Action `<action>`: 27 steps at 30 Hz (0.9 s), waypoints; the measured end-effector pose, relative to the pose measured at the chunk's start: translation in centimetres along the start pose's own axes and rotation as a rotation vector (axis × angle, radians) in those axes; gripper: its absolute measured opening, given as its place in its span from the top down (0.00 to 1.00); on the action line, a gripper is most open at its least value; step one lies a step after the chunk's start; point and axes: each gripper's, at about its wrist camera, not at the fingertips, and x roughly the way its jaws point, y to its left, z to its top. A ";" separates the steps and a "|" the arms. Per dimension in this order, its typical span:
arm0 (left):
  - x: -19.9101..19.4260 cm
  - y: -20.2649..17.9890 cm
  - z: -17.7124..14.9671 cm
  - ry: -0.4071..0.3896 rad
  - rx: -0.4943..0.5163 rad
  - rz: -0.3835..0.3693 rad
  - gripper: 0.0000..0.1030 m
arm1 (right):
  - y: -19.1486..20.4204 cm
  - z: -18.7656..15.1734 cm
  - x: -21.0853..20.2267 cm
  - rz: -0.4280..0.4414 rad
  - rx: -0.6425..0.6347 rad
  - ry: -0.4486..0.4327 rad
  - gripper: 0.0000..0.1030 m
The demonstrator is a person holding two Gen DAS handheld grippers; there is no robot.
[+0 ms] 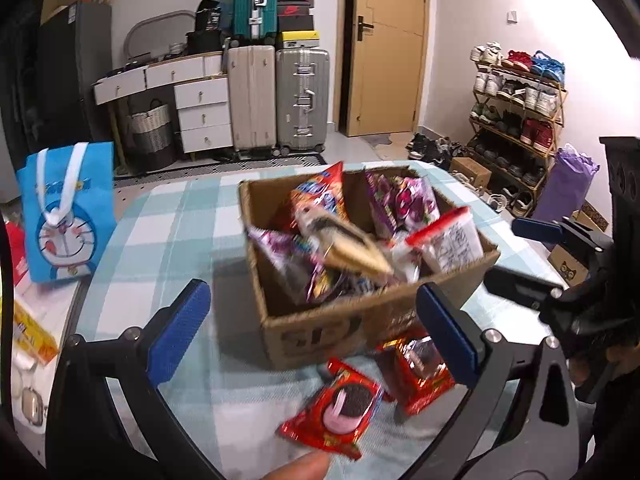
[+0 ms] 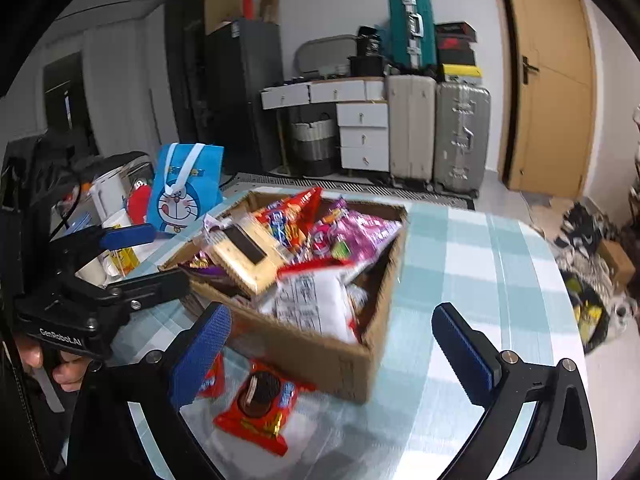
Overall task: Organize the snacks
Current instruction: 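Open both grippers and move them back toward the red Oreo packs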
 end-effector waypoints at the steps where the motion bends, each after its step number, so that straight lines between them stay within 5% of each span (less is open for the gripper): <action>1: -0.3 0.1 -0.4 0.000 -0.002 0.005 0.00 | -0.1 -0.3 -0.1 -0.006 0.013 0.006 0.01; 13: -2.9 2.9 -5.7 0.019 -0.066 0.046 0.01 | 0.0 -3.9 -0.8 0.006 0.135 0.064 0.01; 27: -0.5 1.9 -6.6 0.087 -0.043 0.040 0.00 | 1.7 -6.3 3.0 0.015 0.123 0.195 0.01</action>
